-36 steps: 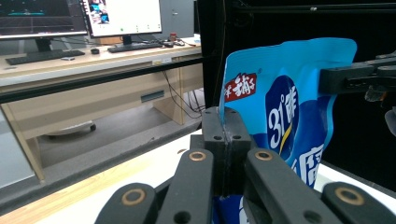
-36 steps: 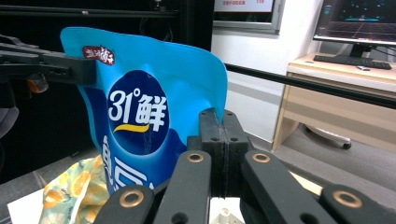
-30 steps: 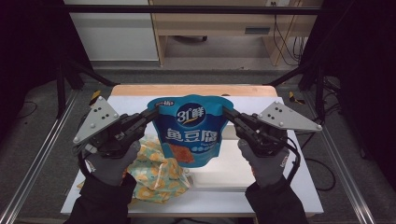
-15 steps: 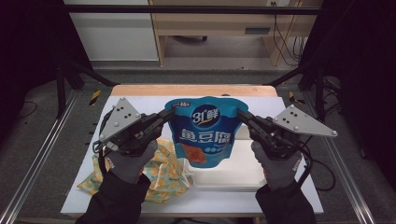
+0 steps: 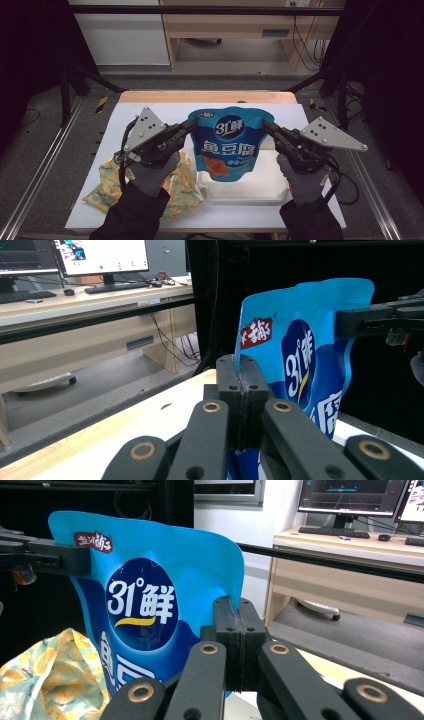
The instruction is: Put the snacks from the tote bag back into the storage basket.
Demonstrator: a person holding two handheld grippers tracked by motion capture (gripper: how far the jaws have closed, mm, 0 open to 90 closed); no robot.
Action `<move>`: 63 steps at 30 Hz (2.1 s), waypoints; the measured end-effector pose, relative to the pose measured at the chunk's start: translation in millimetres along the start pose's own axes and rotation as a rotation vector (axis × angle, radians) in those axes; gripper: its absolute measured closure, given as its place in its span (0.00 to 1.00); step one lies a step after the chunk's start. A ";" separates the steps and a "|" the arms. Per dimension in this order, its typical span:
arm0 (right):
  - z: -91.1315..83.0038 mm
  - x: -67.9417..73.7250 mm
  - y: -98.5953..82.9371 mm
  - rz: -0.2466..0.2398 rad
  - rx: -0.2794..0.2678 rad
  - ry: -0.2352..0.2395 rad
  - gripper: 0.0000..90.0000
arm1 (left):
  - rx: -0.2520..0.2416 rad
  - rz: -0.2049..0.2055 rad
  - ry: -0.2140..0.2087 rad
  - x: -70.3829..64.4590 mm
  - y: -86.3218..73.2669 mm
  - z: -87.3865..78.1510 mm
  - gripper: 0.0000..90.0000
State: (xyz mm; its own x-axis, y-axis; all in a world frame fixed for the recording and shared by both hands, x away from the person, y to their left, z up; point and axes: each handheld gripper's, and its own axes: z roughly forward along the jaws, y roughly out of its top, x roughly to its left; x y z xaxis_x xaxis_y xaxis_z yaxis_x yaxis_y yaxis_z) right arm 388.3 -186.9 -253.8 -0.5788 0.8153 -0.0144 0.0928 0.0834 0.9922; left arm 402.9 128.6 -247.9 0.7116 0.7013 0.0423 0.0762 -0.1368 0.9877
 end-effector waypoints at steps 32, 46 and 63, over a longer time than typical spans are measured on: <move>4.9 -9.5 -51.0 0.023 0.079 -0.015 1.00 | 0.084 -0.029 -0.029 -2.8 -47.5 22.0 1.00; 7.4 -9.5 -66.9 0.028 0.101 -0.012 1.00 | 0.111 -0.030 -0.029 -3.0 -62.9 24.4 1.00; 12.6 -6.6 -78.1 0.025 0.122 -0.008 1.00 | 0.129 -0.032 -0.025 -3.0 -75.6 22.1 1.00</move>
State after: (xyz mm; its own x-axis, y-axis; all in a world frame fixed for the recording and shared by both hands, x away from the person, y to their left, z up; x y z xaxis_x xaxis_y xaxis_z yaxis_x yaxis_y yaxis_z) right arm 395.1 -191.6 -332.7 -0.5685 0.8226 0.0084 0.2055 0.1320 0.9697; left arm 410.4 121.3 -326.0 0.7242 0.6896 0.0054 0.1875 -0.2044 0.9608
